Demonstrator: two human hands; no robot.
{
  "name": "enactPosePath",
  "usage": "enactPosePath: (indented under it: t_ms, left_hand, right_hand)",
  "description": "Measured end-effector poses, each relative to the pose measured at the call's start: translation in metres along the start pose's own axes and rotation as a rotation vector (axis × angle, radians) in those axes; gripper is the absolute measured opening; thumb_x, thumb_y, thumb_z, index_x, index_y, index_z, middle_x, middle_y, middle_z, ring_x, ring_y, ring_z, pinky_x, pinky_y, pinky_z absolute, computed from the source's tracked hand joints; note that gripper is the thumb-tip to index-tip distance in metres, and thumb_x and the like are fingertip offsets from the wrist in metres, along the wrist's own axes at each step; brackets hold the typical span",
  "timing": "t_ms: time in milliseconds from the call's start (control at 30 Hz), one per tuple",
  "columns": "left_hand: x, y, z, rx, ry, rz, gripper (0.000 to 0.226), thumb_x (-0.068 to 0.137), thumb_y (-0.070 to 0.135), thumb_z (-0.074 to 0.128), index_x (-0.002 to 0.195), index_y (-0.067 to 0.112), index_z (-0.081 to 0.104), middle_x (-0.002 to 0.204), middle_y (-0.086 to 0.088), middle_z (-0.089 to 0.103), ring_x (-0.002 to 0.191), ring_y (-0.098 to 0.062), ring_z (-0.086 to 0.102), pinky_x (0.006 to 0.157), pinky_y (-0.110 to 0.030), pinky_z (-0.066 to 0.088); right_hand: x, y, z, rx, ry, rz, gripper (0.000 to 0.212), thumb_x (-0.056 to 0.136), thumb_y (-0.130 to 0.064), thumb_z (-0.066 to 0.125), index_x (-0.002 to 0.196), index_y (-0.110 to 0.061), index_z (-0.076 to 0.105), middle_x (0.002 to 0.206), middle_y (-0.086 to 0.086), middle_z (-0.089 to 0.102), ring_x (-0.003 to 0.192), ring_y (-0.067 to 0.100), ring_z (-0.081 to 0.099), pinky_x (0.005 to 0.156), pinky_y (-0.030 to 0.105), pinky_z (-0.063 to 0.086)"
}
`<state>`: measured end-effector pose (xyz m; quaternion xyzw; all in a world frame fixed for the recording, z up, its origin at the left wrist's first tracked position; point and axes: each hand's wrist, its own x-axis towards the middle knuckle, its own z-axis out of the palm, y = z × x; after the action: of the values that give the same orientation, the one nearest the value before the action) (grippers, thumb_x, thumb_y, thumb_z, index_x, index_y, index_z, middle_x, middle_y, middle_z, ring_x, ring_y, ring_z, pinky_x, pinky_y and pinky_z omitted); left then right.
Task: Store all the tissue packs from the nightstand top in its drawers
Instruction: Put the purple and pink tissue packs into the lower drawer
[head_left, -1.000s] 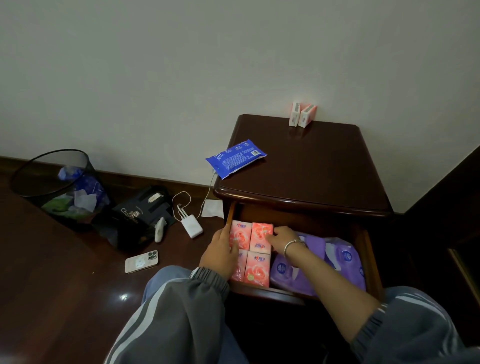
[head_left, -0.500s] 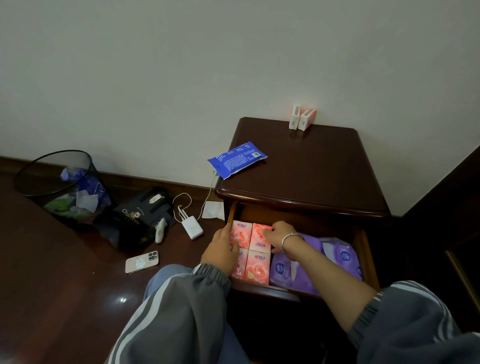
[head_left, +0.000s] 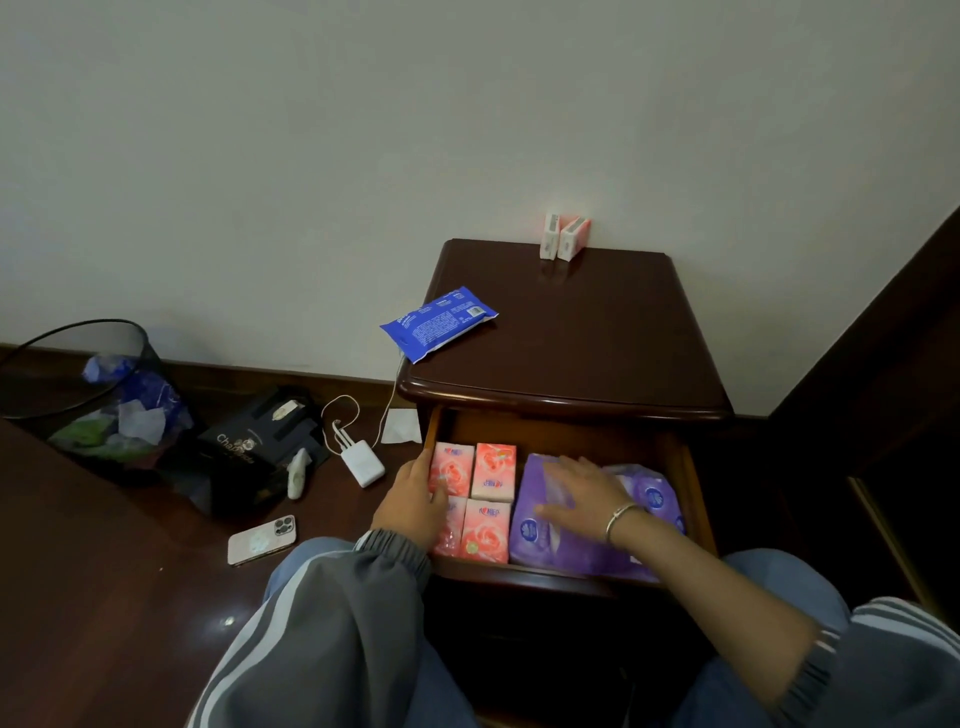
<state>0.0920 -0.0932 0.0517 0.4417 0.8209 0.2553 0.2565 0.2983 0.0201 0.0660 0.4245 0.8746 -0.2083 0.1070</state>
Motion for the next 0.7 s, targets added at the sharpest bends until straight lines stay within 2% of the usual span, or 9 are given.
enactPosePath:
  t_ms: [33,100,200,333,433,500,633,700]
  left_hand:
    - [0.0,-0.001,0.0,0.002,0.0,-0.005,0.059,0.098,0.029,0.041,0.152,0.03,0.015,0.146,-0.001,0.039,0.125,-0.018,0.049,0.098,-0.036,0.044]
    - [0.001,-0.002,0.001,0.008,-0.001,-0.007,0.059,0.098,0.03,0.041,0.151,0.031,0.015,0.146,-0.001,0.04,0.123,-0.019,0.05,0.095,-0.035,0.045]
    - [0.002,-0.002,0.001,0.026,-0.005,-0.001,0.06,0.097,0.032,0.041,0.151,0.031,0.014,0.145,-0.003,0.041,0.122,-0.019,0.051,0.094,-0.033,0.044]
    - [0.002,-0.003,0.002,0.028,-0.014,0.002,0.061,0.097,0.03,0.043,0.151,0.03,0.015,0.144,-0.004,0.042,0.123,-0.019,0.05,0.096,-0.032,0.042]
    - [0.001,-0.001,0.0,0.039,0.012,0.005,0.057,0.096,0.029,0.044,0.149,0.025,0.024,0.144,-0.005,0.043,0.127,-0.02,0.047,0.101,-0.034,0.04]
    - [0.001,0.001,-0.002,0.051,0.097,0.0,0.052,0.096,0.029,0.046,0.145,0.02,0.033,0.143,-0.005,0.043,0.128,-0.02,0.045,0.103,-0.035,0.038]
    - [0.008,0.016,-0.016,0.078,0.34,0.047,0.045,0.094,0.033,0.051,0.136,0.017,0.045,0.138,-0.002,0.048,0.123,-0.018,0.05,0.096,-0.031,0.04]
    - [0.021,0.028,-0.029,0.095,0.444,0.114,0.041,0.092,0.034,0.053,0.131,0.019,0.05,0.133,0.0,0.051,0.117,-0.017,0.054,0.093,-0.032,0.044]
  right_hand:
    - [-0.003,0.003,0.009,-0.056,-0.085,-0.012,0.075,0.089,-0.051,0.051,0.15,-0.024,0.016,0.159,0.004,0.006,0.147,0.026,0.003,0.117,0.046,0.014]
    - [-0.007,0.009,0.024,-0.069,-0.142,-0.062,0.08,0.089,-0.054,0.049,0.151,-0.025,0.008,0.159,0.003,-0.008,0.146,0.022,-0.011,0.118,0.047,0.007]
    - [-0.006,0.012,0.035,-0.006,-0.12,-0.102,0.082,0.09,-0.053,0.048,0.151,-0.025,0.002,0.159,0.003,-0.011,0.145,0.021,-0.014,0.118,0.042,0.004]
    - [-0.004,0.012,0.036,-0.016,-0.107,-0.071,0.072,0.092,-0.059,0.036,0.149,-0.036,0.0,0.159,-0.006,-0.01,0.145,0.018,-0.015,0.115,0.055,-0.003]
    - [-0.011,0.013,0.029,-0.01,-0.068,-0.112,0.064,0.093,-0.059,0.031,0.148,-0.039,0.005,0.159,-0.012,-0.005,0.146,0.017,-0.014,0.114,0.054,-0.004]
    - [-0.018,0.016,0.021,0.041,-0.001,-0.182,0.06,0.094,-0.056,0.033,0.148,-0.038,0.013,0.159,-0.013,0.002,0.146,0.014,-0.01,0.116,0.049,0.0]
    - [-0.023,0.033,-0.019,0.156,0.329,-0.318,0.048,0.095,-0.04,0.046,0.14,-0.027,0.04,0.151,-0.006,0.033,0.144,0.012,0.018,0.116,0.037,0.016]
    - [-0.016,0.048,-0.044,0.175,0.474,-0.299,0.041,0.093,-0.032,0.053,0.133,-0.02,0.051,0.143,0.001,0.046,0.139,0.017,0.032,0.114,0.034,0.025]
